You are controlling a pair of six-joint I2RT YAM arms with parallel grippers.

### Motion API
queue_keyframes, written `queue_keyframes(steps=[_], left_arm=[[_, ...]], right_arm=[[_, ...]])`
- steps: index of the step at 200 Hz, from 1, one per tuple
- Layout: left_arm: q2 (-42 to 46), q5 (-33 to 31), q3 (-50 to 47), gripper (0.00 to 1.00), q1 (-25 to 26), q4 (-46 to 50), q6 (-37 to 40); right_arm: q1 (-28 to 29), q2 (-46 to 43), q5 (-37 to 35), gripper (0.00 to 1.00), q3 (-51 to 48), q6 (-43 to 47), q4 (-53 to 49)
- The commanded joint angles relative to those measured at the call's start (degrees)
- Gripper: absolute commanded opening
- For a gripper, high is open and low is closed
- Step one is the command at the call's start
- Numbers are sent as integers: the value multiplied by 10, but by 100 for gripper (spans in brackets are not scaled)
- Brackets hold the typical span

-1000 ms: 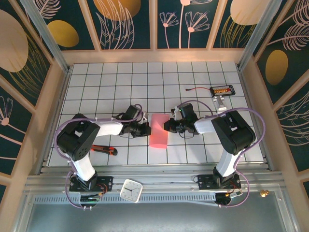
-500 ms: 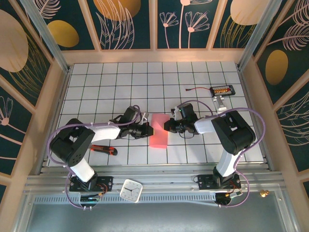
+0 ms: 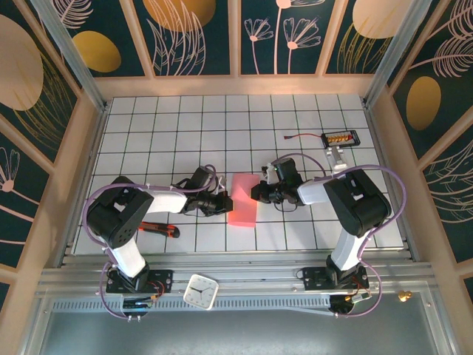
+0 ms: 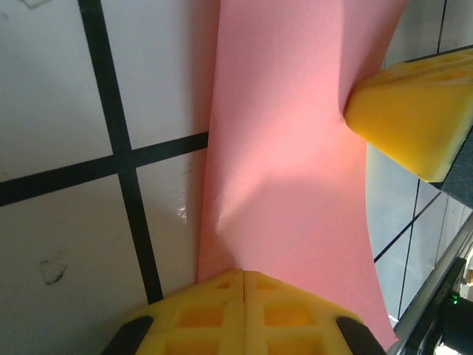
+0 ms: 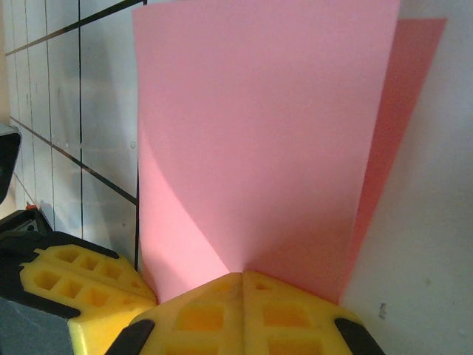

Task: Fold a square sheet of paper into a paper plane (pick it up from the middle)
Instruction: First fold in half a square sheet of paper at the center of the table.

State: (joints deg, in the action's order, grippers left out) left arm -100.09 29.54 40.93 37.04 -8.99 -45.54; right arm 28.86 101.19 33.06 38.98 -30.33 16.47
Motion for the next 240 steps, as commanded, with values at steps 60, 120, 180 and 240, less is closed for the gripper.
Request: queue_keyframes(steps=[60, 120, 180, 240], left_arm=[[-45, -69, -14, 0, -1, 114, 44], [-55, -70, -11, 0, -1, 125, 42], [-55, -82, -9, 0, -1, 137, 43], [-55, -89, -11, 0, -1, 143, 48]], right_arm=[[3, -60, -36, 7, 18, 15, -70], [54, -23, 1, 0, 59, -51, 32], [85, 73, 15, 0, 114, -64, 31], [97, 117, -23, 0, 137, -52, -21]])
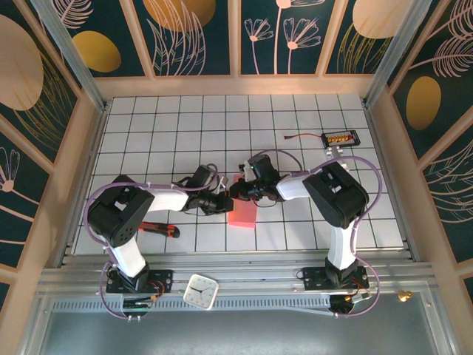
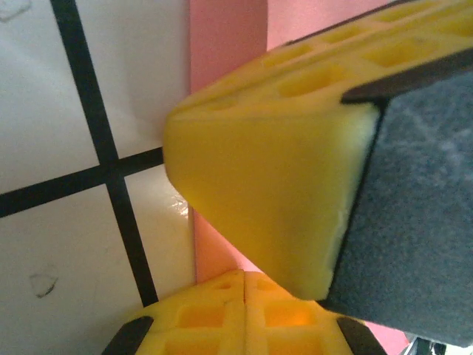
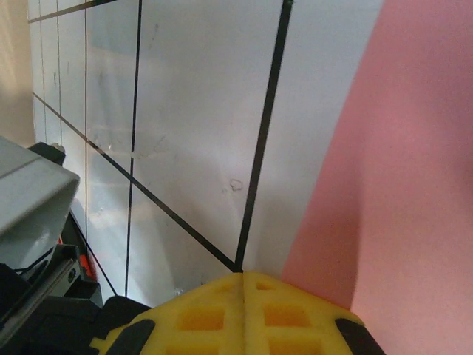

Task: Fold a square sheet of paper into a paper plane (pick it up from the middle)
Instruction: First fold in half a square sheet of paper at the center of the table.

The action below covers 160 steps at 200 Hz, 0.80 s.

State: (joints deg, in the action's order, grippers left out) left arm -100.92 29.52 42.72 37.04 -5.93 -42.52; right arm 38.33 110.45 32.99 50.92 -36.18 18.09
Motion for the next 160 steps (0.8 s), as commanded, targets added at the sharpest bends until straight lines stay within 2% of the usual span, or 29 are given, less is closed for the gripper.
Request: queue_keyframes(steps=[1, 46, 160], left_arm=[[-46, -89, -30, 0, -1, 112, 18], [-45, -94, -40, 0, -1, 119, 25], [-58, -138, -35, 0, -1, 175, 96]], right_arm=[[2, 25, -24, 0, 18, 7, -38], [-14, 49, -65, 0, 38, 16, -64], [-52, 73, -80, 0, 77, 13, -60]])
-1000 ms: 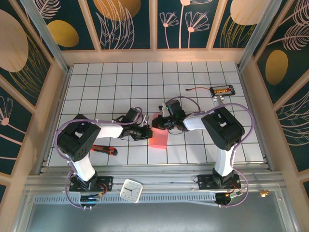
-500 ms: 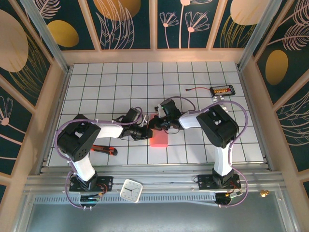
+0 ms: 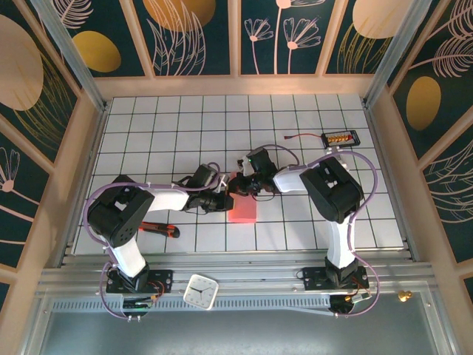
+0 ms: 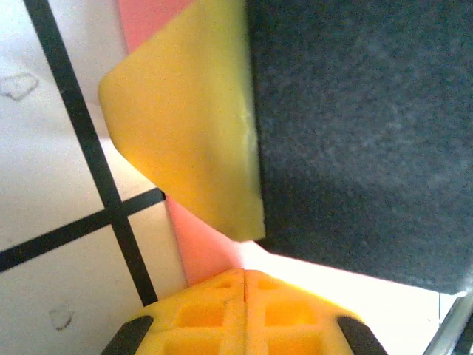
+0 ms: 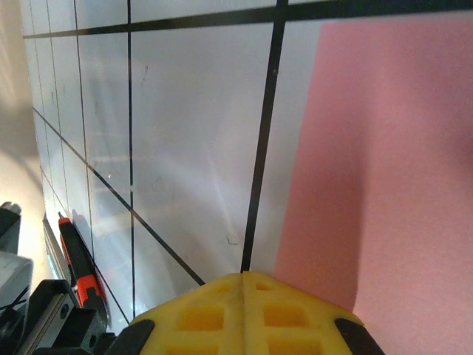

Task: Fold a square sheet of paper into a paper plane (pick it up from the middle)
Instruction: First fold in half a square sheet of paper at the center of the table.

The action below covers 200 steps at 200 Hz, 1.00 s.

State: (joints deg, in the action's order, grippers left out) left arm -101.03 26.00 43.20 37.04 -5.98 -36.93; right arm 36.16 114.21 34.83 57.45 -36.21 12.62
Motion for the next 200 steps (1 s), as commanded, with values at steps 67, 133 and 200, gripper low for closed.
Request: queue_keyframes(steps=[67, 133, 200], left_arm=[[-64, -115, -38, 0, 1, 211, 77], [-68, -123, -39, 0, 5, 237, 102], [-68, -118, -48, 0, 8, 240, 109]], right_arm=[[-45, 51, -106, 0, 40, 7, -10], [-44, 65, -108, 0, 60, 7, -13], [-69, 68, -102, 0, 73, 3, -8]])
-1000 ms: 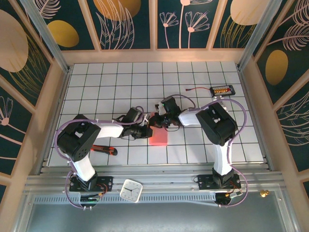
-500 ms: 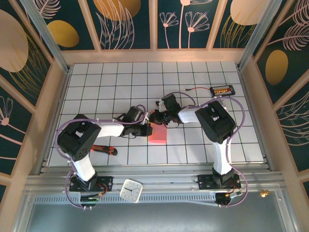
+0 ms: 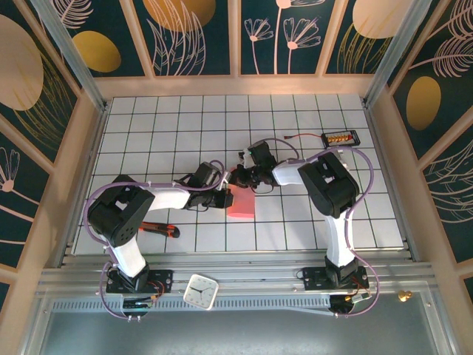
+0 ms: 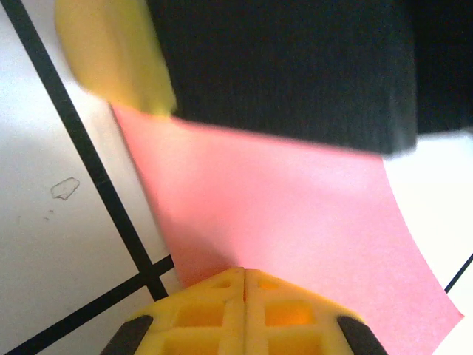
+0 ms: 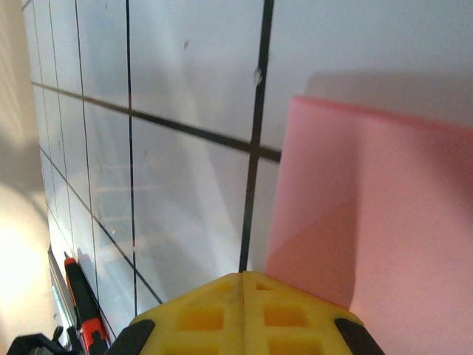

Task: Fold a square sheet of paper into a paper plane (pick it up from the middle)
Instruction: First fold in half a square sheet of paper at the center of the table.

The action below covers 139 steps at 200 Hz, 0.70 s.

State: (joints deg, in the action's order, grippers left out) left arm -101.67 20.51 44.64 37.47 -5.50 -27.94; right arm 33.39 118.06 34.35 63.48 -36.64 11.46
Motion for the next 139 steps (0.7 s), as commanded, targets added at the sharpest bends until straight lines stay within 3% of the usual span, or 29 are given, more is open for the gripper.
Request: queue_keyframes(steps=[1, 104, 139], left_arm=[[-61, -63, -63, 0, 4, 235, 19], [-58, -53, -69, 0, 14, 233, 28], [-40, -24, -57, 0, 14, 243, 47]], right_arm=[[-42, 30, -98, 0, 13, 7, 4], [-73, 52, -95, 0, 71, 22, -19], [-89, 8, -96, 0, 6, 25, -14]])
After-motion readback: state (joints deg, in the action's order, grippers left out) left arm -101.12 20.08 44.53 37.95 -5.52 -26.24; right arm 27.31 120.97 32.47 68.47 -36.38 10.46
